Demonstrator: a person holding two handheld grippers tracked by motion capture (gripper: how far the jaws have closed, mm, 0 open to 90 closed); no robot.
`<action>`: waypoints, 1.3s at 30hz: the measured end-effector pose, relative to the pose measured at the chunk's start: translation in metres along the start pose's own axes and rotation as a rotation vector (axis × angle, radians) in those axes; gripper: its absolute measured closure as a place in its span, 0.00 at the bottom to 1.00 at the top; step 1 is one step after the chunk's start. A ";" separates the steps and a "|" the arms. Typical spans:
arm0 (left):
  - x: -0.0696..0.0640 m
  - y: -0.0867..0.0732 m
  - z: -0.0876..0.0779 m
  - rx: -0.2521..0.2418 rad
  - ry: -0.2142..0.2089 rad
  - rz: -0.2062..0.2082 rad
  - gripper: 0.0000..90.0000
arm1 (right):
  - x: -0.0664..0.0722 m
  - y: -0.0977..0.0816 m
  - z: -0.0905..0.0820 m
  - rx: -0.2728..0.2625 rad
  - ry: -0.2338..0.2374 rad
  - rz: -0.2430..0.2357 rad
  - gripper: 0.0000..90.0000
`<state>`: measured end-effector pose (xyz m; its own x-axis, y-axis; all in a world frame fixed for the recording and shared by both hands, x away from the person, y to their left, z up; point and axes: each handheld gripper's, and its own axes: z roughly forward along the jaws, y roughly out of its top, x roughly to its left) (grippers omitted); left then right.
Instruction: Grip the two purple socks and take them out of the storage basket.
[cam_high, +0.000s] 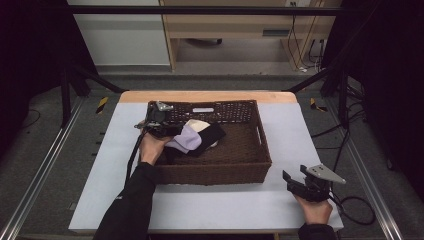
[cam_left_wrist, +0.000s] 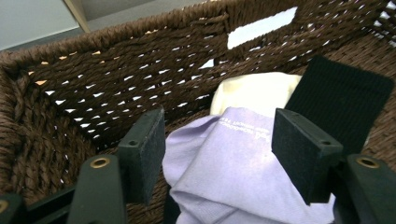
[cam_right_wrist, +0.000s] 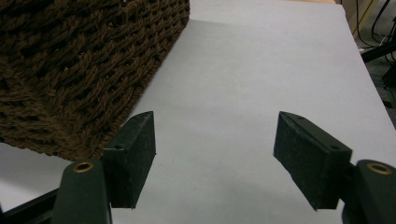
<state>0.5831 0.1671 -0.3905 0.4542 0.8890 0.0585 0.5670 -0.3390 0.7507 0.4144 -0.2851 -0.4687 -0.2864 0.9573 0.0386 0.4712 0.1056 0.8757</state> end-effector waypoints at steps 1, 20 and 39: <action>0.000 0.000 0.001 0.001 0.002 0.007 0.39 | 0.000 0.000 0.000 0.001 0.000 0.000 0.33; -0.003 -0.004 0.023 0.149 0.055 0.058 0.43 | 0.000 0.000 0.000 0.001 0.004 0.001 0.33; 0.002 -0.010 0.033 0.265 -0.007 -0.043 0.51 | 0.000 0.000 -0.001 0.005 0.007 -0.003 0.33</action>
<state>0.6013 0.1623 -0.4191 0.4302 0.9024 0.0247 0.7454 -0.3706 0.5541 0.4136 -0.2853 -0.4685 -0.2935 0.9552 0.0393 0.4742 0.1097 0.8736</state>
